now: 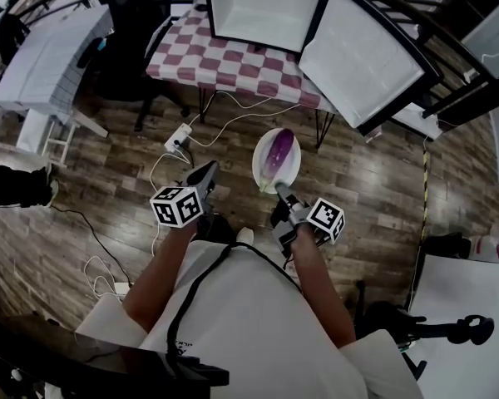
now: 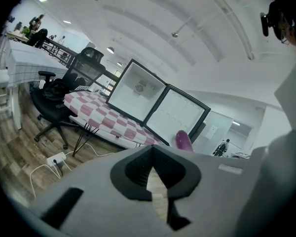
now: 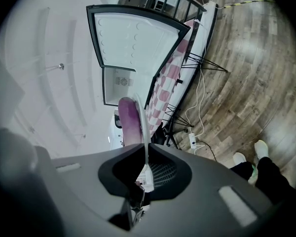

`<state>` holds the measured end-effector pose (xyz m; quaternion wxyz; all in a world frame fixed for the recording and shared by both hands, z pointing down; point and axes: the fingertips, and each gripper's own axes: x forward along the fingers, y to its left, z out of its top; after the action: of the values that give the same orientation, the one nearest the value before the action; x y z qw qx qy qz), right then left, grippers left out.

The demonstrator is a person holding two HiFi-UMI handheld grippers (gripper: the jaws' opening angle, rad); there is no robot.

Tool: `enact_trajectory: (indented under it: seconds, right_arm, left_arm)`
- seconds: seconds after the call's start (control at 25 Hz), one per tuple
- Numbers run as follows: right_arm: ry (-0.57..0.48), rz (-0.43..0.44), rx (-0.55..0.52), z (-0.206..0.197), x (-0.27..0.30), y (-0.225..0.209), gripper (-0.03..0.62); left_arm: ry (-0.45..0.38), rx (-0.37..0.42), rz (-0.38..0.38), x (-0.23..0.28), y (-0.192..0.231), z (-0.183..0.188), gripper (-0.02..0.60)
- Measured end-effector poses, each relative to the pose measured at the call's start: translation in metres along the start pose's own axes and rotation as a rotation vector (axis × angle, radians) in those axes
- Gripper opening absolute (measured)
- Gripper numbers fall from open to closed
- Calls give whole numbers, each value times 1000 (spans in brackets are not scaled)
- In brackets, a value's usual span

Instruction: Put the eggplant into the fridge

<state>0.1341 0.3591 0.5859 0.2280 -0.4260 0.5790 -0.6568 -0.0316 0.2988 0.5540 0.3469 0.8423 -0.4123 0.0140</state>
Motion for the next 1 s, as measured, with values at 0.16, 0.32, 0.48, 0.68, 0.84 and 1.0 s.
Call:
enact_trajectory:
  seconds: [0.16,0.32,0.48,0.68,0.84,1.0]
  right_arm:
    - [7,3,-9,0,2,4,29]
    - [14,1,-11,1,6,4,29]
    - [17,-8,-12,0,13,0,29]
    - [11,-11,-10,4,29,2,29]
    - [0,-9,-6,11,42,9,29]
    - [-11,-15,4,20,62,13,29]
  left_arm:
    - [-9,-1,9,-3,4,5,5]
    - [-11,-4,13,0,6,6,5]
    - [-3,-18,4,3,10,2,5]
    - [17,-20,0,12,23,5,5]
    - [29,-18,-5,23,35,16,5]
    - [39,-18,-13,41,50,32,5]
